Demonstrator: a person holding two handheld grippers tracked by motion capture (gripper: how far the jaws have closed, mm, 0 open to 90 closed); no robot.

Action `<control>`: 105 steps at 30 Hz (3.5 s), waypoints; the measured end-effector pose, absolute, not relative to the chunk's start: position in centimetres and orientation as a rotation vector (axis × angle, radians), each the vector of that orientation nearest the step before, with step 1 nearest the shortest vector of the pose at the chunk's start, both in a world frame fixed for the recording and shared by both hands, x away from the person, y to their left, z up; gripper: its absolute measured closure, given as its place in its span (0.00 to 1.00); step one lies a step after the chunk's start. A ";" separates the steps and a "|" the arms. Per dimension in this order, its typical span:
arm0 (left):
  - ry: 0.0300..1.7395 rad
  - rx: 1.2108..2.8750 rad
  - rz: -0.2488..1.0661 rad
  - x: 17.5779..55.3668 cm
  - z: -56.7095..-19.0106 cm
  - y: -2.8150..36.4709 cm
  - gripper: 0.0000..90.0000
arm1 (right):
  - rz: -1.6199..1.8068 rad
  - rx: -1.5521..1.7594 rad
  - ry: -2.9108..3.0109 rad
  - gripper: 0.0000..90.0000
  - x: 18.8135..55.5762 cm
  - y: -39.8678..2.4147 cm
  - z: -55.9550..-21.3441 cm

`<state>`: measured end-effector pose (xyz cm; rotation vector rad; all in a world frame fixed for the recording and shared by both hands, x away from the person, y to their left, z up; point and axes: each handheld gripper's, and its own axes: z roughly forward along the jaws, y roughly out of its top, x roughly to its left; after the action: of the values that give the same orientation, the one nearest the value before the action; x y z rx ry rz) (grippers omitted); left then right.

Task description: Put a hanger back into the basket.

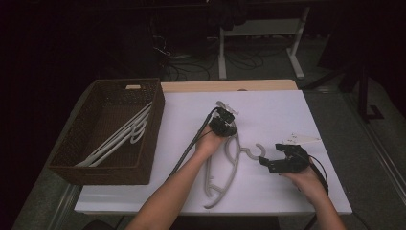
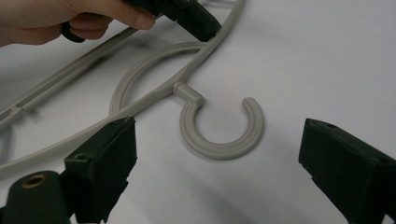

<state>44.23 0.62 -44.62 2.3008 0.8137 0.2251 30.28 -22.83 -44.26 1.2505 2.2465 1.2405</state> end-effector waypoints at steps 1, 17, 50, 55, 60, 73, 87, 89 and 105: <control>0.808 2.303 0.225 44.2 -44.5 0.8 0.99 | 1.243 1.248 2.250 0.13 30.2 -22.8 -44.2; 0.672 2.162 0.009 41.9 -40.6 8.6 0.53 | 1.261 1.142 2.452 0.42 29.4 -20.3 -43.7; 0.663 2.036 0.086 36.9 -38.1 14.7 0.13 | 1.176 0.819 2.804 0.99 30.2 -9.9 -45.5; 0.668 2.047 0.084 36.8 -38.4 14.6 0.13 | 1.185 0.789 2.804 0.98 30.5 -8.8 -45.4; 0.678 2.069 0.079 36.5 -38.8 14.2 0.14 | 1.232 0.850 2.729 0.86 30.5 -10.8 -44.6; 0.667 2.190 0.088 33.3 -41.2 11.5 0.23 | 1.248 1.084 2.488 0.56 29.9 -17.7 -43.6; 0.679 2.291 0.106 31.8 -44.3 9.0 0.44 | 1.200 1.141 2.422 0.72 30.8 -19.0 -44.1; 0.678 2.291 0.102 31.7 -44.4 8.9 0.44 | 1.178 1.159 2.395 0.82 31.5 -19.1 -44.1; 0.690 2.250 0.125 32.2 -43.4 10.1 0.35 | 1.087 1.151 2.442 0.99 36.6 -16.6 -45.0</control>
<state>32.24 10.09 -43.44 2.2505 0.6899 0.1253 36.57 -16.56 -44.97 1.1510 2.4416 1.0874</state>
